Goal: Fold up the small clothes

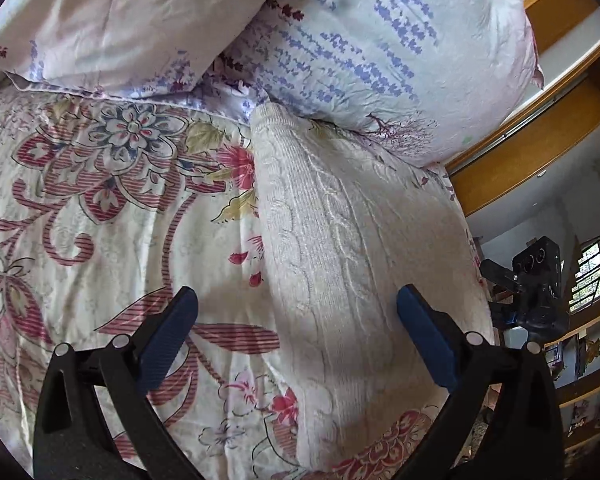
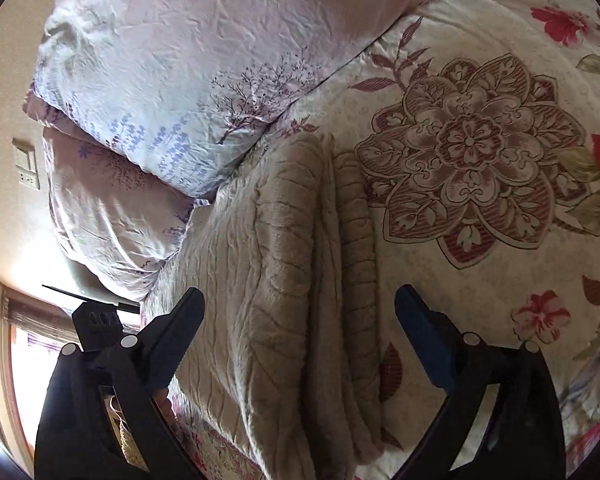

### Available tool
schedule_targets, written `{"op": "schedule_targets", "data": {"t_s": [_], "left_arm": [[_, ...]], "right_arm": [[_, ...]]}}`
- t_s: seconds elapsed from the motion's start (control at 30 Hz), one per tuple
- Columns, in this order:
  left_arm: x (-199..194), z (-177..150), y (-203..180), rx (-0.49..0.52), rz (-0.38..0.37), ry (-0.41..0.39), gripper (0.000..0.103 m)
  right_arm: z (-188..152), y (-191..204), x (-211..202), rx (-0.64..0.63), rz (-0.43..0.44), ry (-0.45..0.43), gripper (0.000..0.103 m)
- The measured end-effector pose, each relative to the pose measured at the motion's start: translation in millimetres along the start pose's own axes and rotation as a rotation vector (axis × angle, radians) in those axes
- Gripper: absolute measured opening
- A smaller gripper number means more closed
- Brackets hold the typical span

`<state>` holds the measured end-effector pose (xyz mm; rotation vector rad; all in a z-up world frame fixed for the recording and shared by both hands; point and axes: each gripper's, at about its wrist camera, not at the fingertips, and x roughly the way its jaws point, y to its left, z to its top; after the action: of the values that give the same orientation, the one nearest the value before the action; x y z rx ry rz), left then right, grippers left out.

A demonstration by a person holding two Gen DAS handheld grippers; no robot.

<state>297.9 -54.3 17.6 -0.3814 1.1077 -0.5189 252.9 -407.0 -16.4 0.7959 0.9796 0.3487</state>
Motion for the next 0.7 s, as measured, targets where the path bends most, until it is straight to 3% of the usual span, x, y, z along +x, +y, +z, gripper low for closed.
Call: {"op": "schedule_targets", "data": {"t_s": [0.03,0.07,0.13,0.17,0.23,0.3,0.33,0.43,0.57,0.7], "left_arm": [[1,0,-4,0.012,0.004,-0.028,0.098],[5,2,-7,0.02,-0.012,-0.019,0.095],[14,3,-9,-0.005,-0.084,0.007,0.071],[17,3,-10,-0.026,-0.103,0.01,0.068],[20,3,-11,-0.043,-0.1,0.0,0.062],[20,2,-11,-0.055,-0.112,-0.012,0.054],[18,1,-11,-0.055,-0.123,-0.017,0.045],[4,2,-8,-0.03,-0.15,-0.024,0.036],[-35,-5,-5,0.03,-0.137,-0.061,0.035],[-89,-9,23,0.02,-0.106,-0.138,0.035]], "right_arm": [[1,1,4,-0.008,-0.001,0.01,0.096],[0,3,5,-0.026,-0.005,0.005,0.088],[-2,5,10,-0.041,-0.009,0.028,0.074],[-3,6,14,-0.052,-0.004,0.037,0.061],[-6,6,17,-0.078,-0.011,0.032,0.052],[-7,2,16,-0.055,0.039,0.03,0.039],[-9,2,15,-0.042,0.06,0.026,0.037],[-15,11,9,-0.047,0.092,0.001,0.034],[-27,45,12,-0.098,0.165,0.007,0.033],[-43,83,44,-0.19,0.185,0.055,0.032]]}}
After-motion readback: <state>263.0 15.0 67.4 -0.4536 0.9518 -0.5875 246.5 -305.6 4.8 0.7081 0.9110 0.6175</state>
